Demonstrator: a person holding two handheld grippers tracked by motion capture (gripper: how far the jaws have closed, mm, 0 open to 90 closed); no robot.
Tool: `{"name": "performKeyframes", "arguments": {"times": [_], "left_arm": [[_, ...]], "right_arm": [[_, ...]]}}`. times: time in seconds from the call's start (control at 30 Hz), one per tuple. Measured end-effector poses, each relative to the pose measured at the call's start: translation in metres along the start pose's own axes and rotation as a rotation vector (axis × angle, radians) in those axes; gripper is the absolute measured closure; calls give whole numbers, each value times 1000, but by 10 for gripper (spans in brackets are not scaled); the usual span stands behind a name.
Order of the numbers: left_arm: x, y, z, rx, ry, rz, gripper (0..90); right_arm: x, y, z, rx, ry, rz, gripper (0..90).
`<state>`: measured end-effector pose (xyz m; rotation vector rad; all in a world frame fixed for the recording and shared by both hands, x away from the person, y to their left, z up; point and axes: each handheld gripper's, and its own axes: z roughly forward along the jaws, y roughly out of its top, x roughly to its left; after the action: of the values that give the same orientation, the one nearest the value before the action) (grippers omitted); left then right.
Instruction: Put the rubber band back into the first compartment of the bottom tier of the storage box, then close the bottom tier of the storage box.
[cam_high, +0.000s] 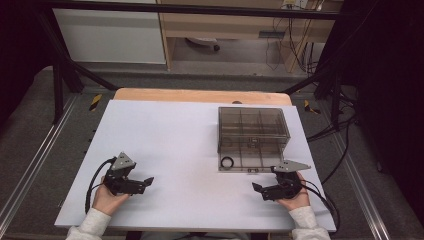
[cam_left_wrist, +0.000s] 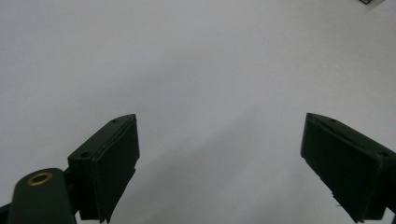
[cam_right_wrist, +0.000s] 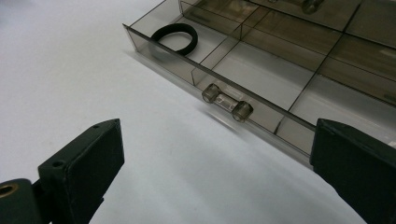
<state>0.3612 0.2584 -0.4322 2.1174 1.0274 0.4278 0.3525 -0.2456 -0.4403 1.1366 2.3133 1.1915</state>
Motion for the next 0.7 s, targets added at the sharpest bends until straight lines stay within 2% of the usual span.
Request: {"name": "performKeyframes", "arguments": {"times": [0.07, 0.33, 0.7], "left_arm": [[1, -2, 1, 14, 1, 4, 112], [2, -5, 0, 15, 6, 1, 112], [2, -7, 0, 17, 11, -1, 112]], "right_arm": [[0, 0, 0, 2, -5, -2, 40], [0, 0, 0, 8, -10, -7, 87], [-1, 1, -3, -3, -18, 10, 224]]}}
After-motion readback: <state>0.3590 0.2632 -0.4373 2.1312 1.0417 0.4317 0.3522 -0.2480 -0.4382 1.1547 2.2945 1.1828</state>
